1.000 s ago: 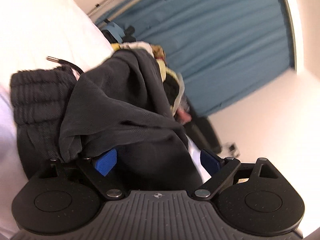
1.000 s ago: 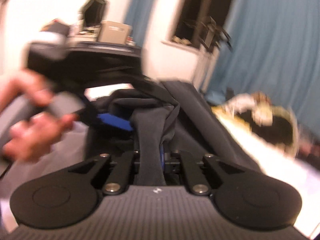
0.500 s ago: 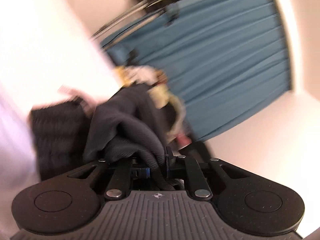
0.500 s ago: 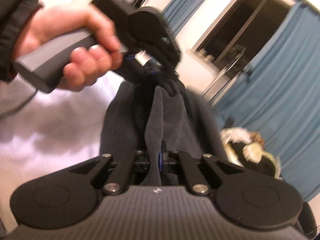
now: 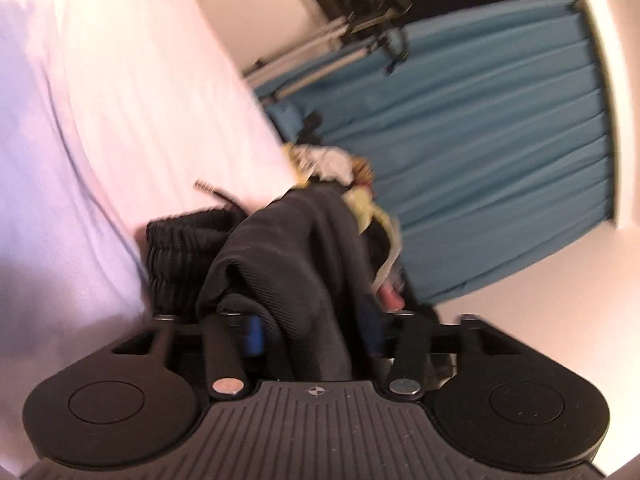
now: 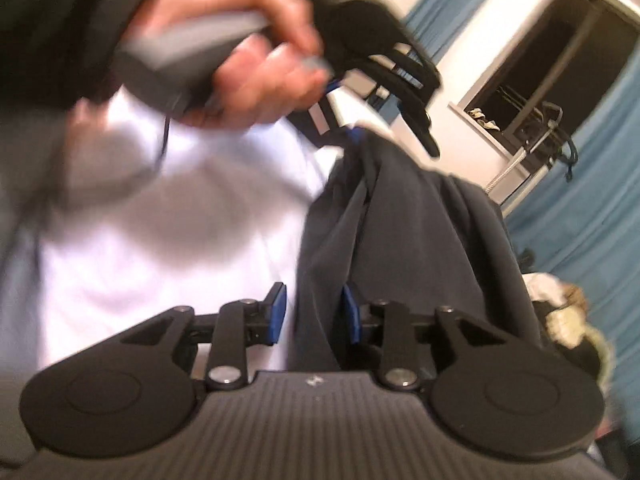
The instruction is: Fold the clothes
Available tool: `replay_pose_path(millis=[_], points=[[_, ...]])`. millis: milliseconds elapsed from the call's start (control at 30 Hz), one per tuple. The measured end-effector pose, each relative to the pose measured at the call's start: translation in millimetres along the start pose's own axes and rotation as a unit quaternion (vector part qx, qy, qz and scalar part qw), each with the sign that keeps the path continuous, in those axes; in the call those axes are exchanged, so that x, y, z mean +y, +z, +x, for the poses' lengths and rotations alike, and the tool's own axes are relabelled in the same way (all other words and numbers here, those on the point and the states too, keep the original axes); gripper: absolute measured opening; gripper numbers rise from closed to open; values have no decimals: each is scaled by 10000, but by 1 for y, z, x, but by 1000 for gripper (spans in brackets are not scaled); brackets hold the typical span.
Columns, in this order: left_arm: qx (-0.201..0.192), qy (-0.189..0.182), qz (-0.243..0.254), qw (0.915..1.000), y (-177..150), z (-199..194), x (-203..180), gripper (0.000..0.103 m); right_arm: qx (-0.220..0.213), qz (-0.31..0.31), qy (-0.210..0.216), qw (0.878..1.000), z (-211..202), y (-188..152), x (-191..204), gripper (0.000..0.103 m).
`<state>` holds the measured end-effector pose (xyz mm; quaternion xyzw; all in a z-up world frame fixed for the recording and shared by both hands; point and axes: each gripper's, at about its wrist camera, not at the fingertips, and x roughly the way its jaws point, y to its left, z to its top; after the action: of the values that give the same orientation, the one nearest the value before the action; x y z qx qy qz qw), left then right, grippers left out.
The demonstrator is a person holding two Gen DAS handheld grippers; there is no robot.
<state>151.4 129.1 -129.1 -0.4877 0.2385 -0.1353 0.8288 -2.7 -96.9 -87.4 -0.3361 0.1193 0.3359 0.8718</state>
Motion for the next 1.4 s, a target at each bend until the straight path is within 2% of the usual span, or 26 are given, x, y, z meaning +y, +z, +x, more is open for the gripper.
replay_pose_path(millis=[67, 133, 200, 267, 300, 333, 367, 400, 467, 500, 600, 633, 733, 800, 867, 900, 933, 967, 1000, 1033, 1133, 1267, 1300, 1333, 1367, 1400], points=[[65, 45, 7, 10000, -3, -6, -1, 65, -145, 214, 81, 9996, -5, 3, -4, 40], [170, 145, 67, 9997, -6, -12, -2, 65, -232, 118, -155, 9995, -2, 3, -4, 49], [181, 220, 19, 9996, -6, -4, 3, 63, -225, -64, -391, 9990, 8, 1, -3, 49], [127, 232, -145, 9995, -2, -9, 1, 50, -191, -63, -600, 9980, 21, 4, -8, 49], [51, 287, -102, 9995, -2, -9, -2, 27, -159, -18, -696, 9974, 27, 4, -12, 47], [-78, 241, 41, 9997, -1, -13, -7, 17, -128, 41, -783, 9968, 32, 3, -16, 43], [-223, 156, 207, 9994, 0, -17, -11, 16, -115, 263, -752, 9968, 35, 2, -22, 32], [-287, 64, 323, 9990, 0, -19, -17, 15, -103, 484, -719, 9962, 36, 1, -27, 16], [-351, -41, 511, 9981, 0, -21, -29, 15, -109, 894, -613, 9940, 34, 6, -37, 15], [-362, 75, 623, 9974, -1, -23, -31, 15, -96, 867, -586, 9945, 30, 8, -36, 15], [-155, 871, 867, 9923, -6, -18, -22, 15, 84, 689, -374, 9969, 33, 4, -29, 16], [-116, 954, 870, 9916, -6, -16, -19, 16, 164, 645, -314, 9973, 38, 1, -26, 17], [-99, 993, 888, 9910, -5, -15, -17, 19, 204, 690, -202, 9972, 45, -2, -26, 25], [-146, 908, 958, 9911, -6, -19, -23, 21, 5, 1126, -61, 9936, 35, 1, -39, 32], [-105, 839, 884, 9925, -6, -21, -27, 26, -257, 1677, 113, 9854, 22, 4, -56, 32], [-70, 801, 799, 9936, -8, -26, -27, 34, -469, 2027, 182, 9780, 12, 5, -68, 32], [-62, 738, 701, 9948, -10, -30, -28, 48, -640, 2276, 162, 9715, 3, 5, -79, 35], [-64, 665, 600, 9960, -11, -33, -28, 55, -773, 2402, 40, 9676, -6, 6, -89, 38], [-67, 581, 548, 9968, -13, -37, -30, 65, -879, 2409, -180, 9664, -10, 6, -100, 49], [-75, 539, 574, 9969, -15, -31, -34, 68, -931, 2352, -441, 9665, -12, 5, -109, 57], [-28, 733, 993, 9923, -24, -20, -42, 68, -708, 2413, -971, 9630, 5, -3, -144, 59], [59, 980, 1229, 9875, -32, -5, -38, 65, 139, 2416, -647, 9681, 57, -26, -172, 59], [19, 1021, 1292, 9864, -32, -4, -39, 56, 295, 2379, -518, 9695, 67, -31, -172, 57], [-55, 1085, 1379, 9845, -32, -4, -40, 39, 320, 2314, -584, 9706, 73, -35, -172, 35], [-137, 1155, 1471, 9823, -31, -5, -42, 38, 199, 2306, -802, 9695, 74, -38, -172, 15], [-219, 1225, 1563, 9798, -31, -5, -43, 36, 79, 2447, -993, 9645, 75, -41, -176, 4]])
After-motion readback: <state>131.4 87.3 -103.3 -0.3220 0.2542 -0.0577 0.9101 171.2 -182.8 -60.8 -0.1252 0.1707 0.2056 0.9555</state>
